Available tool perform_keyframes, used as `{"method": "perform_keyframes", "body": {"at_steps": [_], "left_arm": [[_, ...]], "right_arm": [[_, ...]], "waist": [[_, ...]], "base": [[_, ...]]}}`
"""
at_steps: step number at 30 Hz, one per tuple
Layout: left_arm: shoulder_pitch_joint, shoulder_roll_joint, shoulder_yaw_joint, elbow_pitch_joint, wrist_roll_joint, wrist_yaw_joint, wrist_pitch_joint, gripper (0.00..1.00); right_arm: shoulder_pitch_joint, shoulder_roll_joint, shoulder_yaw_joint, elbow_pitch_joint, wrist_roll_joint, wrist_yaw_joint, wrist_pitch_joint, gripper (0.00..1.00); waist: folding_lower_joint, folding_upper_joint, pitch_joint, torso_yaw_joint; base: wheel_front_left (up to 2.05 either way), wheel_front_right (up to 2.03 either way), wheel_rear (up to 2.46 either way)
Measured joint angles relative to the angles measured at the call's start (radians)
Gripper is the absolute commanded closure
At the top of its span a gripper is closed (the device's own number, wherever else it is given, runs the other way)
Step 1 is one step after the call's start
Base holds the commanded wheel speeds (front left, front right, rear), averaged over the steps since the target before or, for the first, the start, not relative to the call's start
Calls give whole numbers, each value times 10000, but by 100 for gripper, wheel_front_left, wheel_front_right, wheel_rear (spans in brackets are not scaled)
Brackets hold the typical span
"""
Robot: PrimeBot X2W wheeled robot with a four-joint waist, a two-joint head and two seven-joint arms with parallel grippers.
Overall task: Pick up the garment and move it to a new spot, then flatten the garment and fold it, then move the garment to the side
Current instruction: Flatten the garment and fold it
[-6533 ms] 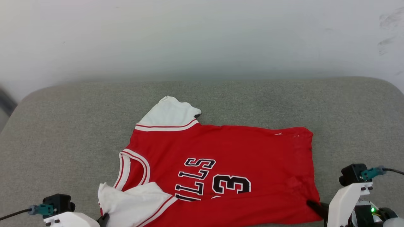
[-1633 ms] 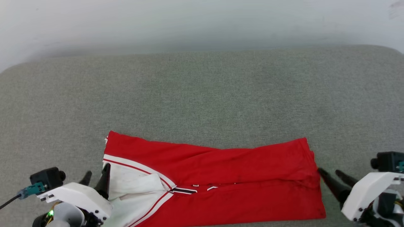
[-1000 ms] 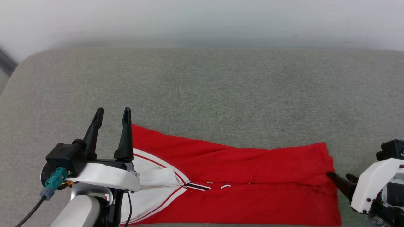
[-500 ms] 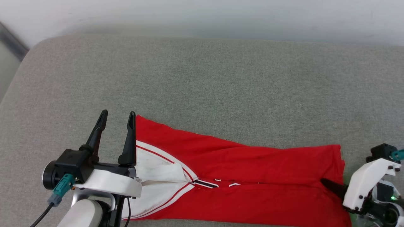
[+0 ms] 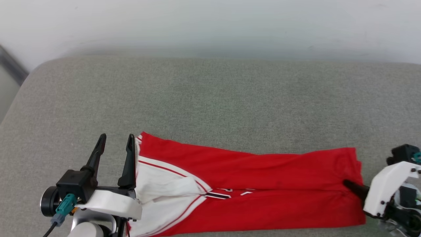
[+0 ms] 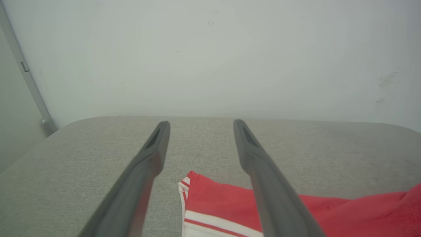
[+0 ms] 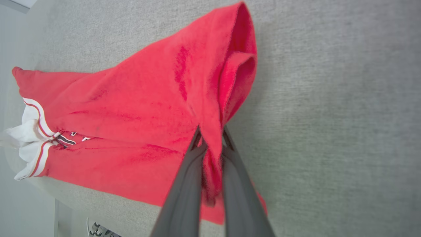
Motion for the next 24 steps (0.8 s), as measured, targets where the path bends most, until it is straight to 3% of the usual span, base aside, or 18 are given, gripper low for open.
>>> {"method": "perform_keyframes", "body": {"at_steps": [12, 15, 19, 24], "left_arm": [[315, 48, -82, -217, 84, 222, 56, 0], [355, 65, -96, -261, 77, 224, 59, 0], [372, 94, -142, -320, 71, 224, 134, 0], [332, 117, -226, -395, 98, 211, 176, 0]], "right_arm": [[278, -629, -2951, 360, -456, 0, -73, 100], [259, -100, -3459, 328, 59, 0, 454, 100], [122, 1170, -3848, 382, 1634, 0, 2178, 100], [99, 1578, -3967, 485, 3087, 0, 3471, 100]], "waist": [[-1, 0, -507, -373], [0, 0, -531, -440], [0, 0, -547, -498], [0, 0, -439, -393]], "base": [[0, 0, 0], [0, 0, 0], [0, 0, 0], [0, 0, 0]]}}
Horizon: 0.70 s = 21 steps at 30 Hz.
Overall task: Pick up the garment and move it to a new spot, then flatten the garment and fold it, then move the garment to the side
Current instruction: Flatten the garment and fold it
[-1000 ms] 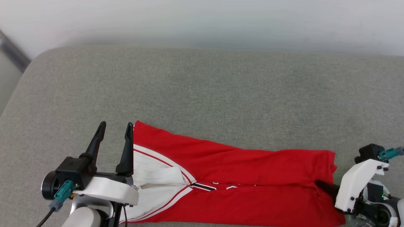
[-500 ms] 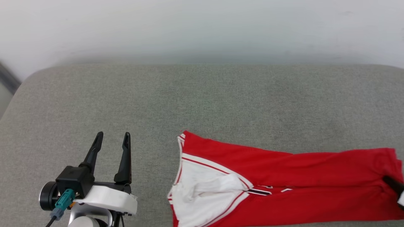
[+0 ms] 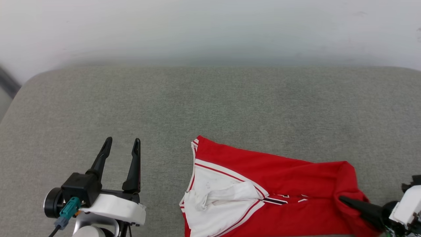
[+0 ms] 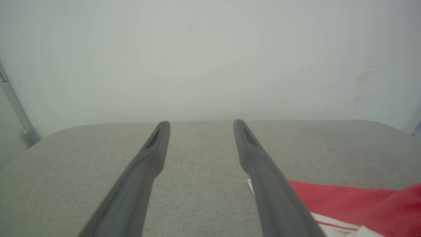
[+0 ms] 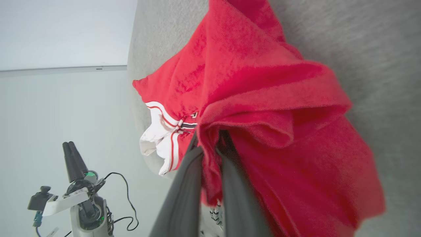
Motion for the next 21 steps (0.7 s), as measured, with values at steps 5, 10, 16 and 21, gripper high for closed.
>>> {"method": "perform_keyframes", "body": {"at_steps": [5, 10, 16, 21], "left_arm": [[-238, 19, -48, 21, -8, -134, 31, 0], [-405, -63, -161, 153, -21, -209, 44, 0], [-440, -140, -194, 291, -90, -268, 21, 0], [-672, -173, -163, 395, -98, -330, -15, 0]], "right_arm": [[-261, 67, 1160, 744, 2638, 0, 217, 100], [-575, 67, 3405, 955, 4650, 0, -685, 100], [-1098, 82, 6054, 1005, 6023, -2, -2313, 100], [-1601, 90, 7503, 1400, 5369, -2, -3661, 100]], "waist": [[0, 0, 100, 267], [0, 0, 163, 590], [0, 0, 244, 896], [0, 0, 442, 1062]], "base": [[0, 0, 0], [0, 0, 0], [0, 0, 0], [0, 0, 0]]}}
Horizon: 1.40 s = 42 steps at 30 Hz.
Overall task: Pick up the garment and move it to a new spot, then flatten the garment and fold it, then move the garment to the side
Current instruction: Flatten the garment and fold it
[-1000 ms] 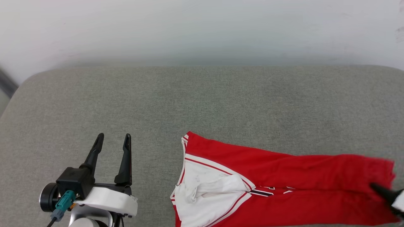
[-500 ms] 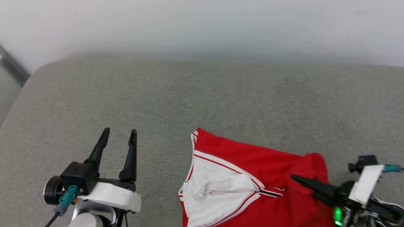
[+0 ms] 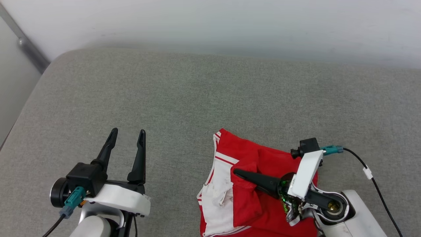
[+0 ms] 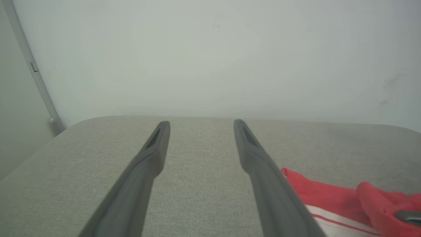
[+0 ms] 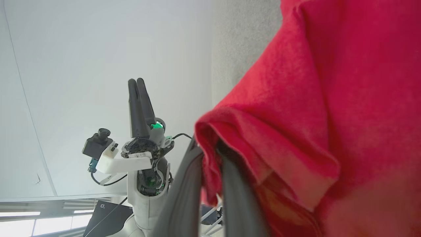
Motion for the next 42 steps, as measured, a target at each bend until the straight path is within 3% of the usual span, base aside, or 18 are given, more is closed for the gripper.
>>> {"method": "perform_keyframes", "body": {"at_steps": [4, 5, 10, 14, 21, 23, 26, 32, 42], "left_arm": [[-71, -144, -6, 81, -23, -75, -31, 0], [-94, -163, 0, 84, -6, -90, -38, 0], [-150, -247, 84, 125, 75, -100, -107, 0], [-207, -307, 125, 188, 144, -184, -119, 0], [-277, -385, 228, 328, 242, -247, -132, 0], [-258, -393, 268, 368, 265, -247, -132, 0], [-180, -408, 336, 422, 267, -245, -132, 0], [60, -403, 504, 462, 265, -184, -134, 0], [372, -301, 667, 456, 234, -6, -136, 0]], "right_arm": [[-235, -6, 660, 307, -487, 0, -715, 95], [-270, -6, 836, 391, -731, 0, -834, 0], [-551, -12, 1394, 593, -1177, 0, -1271, 0], [-962, -451, 2121, 144, -2052, 0, -1758, 0], [-1691, -2088, 4236, -1802, -4650, 4, -3313, 0], [-1804, -2709, 4288, -1885, -5682, 4, -4065, 0], [-1785, -3275, 3791, -1747, -6991, 2, -4899, 0], [-729, -3505, 1530, -1649, -8955, 2, -6163, 0], [1511, -2397, -2054, -2894, -10966, 2, -8613, 0]], "waist": [[0, 0, 199, 54], [0, 0, 239, 50], [0, 0, 478, -52], [0, 0, 617, -159], [0, 0, 586, -287], [0, 0, 510, -322], [0, 0, 371, -385], [0, 0, 164, -670], [0, 0, -240, -1226]], "base": [[0, 0, 0], [0, 0, 0], [0, 0, 0], [0, 0, 0], [0, 0, 0], [0, 0, 0], [0, 0, 0], [0, 0, 0], [0, 0, 0]]}}
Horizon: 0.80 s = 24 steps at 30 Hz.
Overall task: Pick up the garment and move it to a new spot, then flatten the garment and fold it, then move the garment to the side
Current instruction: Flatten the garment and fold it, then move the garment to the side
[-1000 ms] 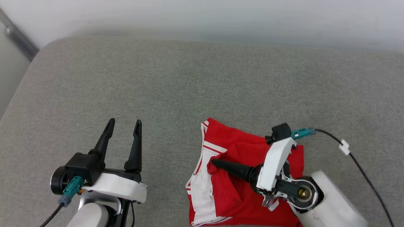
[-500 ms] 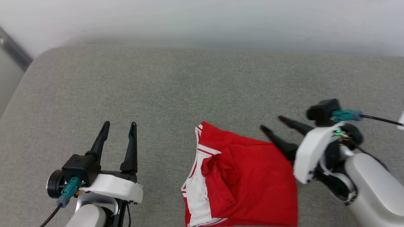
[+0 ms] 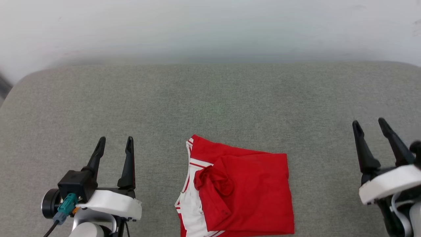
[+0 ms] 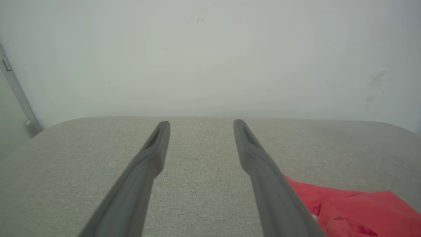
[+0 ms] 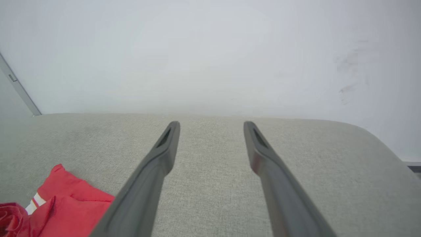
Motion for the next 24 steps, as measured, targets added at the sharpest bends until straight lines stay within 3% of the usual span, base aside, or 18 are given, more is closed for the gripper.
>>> {"method": "perform_keyframes", "body": {"at_steps": [9, 24], "left_arm": [[624, 109, -12, 94, -90, 123, 23, 0], [1228, 176, 23, -40, -313, 349, 113, 0]], "right_arm": [[1972, 867, -305, -1151, -619, 0, -646, 0], [2886, 1053, -435, -2842, -941, 0, 453, 0]], "waist": [[0, 0, -580, -162], [0, 0, -966, -257]], "base": [[0, 0, 0], [0, 0, 0]]}}
